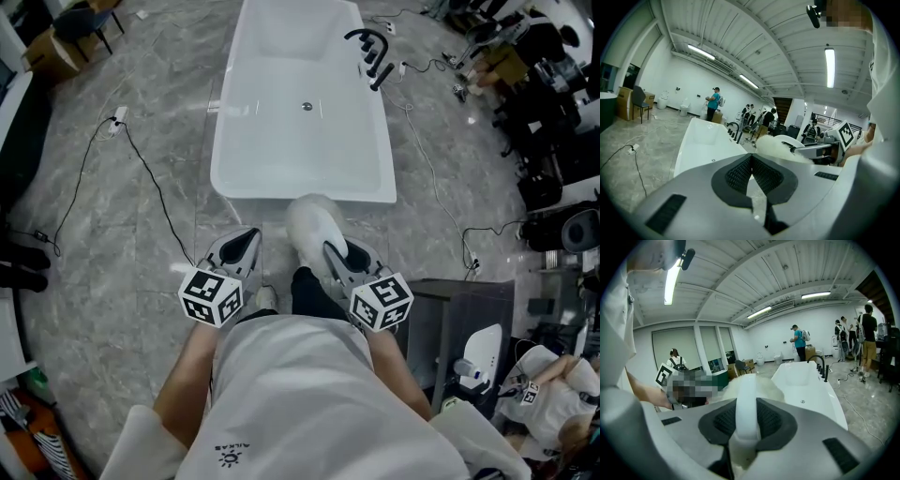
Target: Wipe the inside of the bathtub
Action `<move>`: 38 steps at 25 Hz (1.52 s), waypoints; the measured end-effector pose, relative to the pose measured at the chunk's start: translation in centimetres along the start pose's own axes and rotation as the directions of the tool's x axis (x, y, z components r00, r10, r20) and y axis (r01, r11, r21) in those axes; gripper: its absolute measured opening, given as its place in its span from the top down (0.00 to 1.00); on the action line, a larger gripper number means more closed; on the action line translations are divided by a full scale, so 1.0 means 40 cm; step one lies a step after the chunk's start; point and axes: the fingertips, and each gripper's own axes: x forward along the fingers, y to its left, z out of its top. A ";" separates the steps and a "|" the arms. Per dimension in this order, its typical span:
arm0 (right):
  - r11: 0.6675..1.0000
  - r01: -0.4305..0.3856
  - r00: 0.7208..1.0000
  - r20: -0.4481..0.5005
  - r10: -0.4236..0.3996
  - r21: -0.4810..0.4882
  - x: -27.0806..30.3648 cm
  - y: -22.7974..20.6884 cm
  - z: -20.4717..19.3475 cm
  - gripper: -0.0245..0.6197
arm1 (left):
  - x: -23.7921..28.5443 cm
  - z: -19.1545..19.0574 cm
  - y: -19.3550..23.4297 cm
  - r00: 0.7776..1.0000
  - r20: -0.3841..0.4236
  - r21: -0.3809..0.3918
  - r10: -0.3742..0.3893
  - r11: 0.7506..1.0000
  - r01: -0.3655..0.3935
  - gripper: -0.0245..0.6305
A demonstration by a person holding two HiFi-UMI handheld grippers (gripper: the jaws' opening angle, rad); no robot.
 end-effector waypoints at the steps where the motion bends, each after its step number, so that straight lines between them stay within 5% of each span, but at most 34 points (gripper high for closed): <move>1: 1.000 -0.003 1.000 -0.001 0.003 0.000 0.007 -0.010 0.003 0.81 | 0.009 0.002 0.003 1.000 -0.003 0.001 0.003 1.000 -0.003 0.94; 29: 0.993 -0.094 0.995 -0.020 0.096 0.068 0.173 -0.624 0.134 0.81 | 0.535 0.202 0.036 0.989 -0.038 0.042 0.142 0.989 -0.141 0.94; 38: 0.986 -0.147 0.987 -0.055 0.152 0.083 0.224 -0.675 0.117 0.81 | 0.624 0.205 0.026 0.987 -0.080 0.055 0.142 0.989 -0.138 0.94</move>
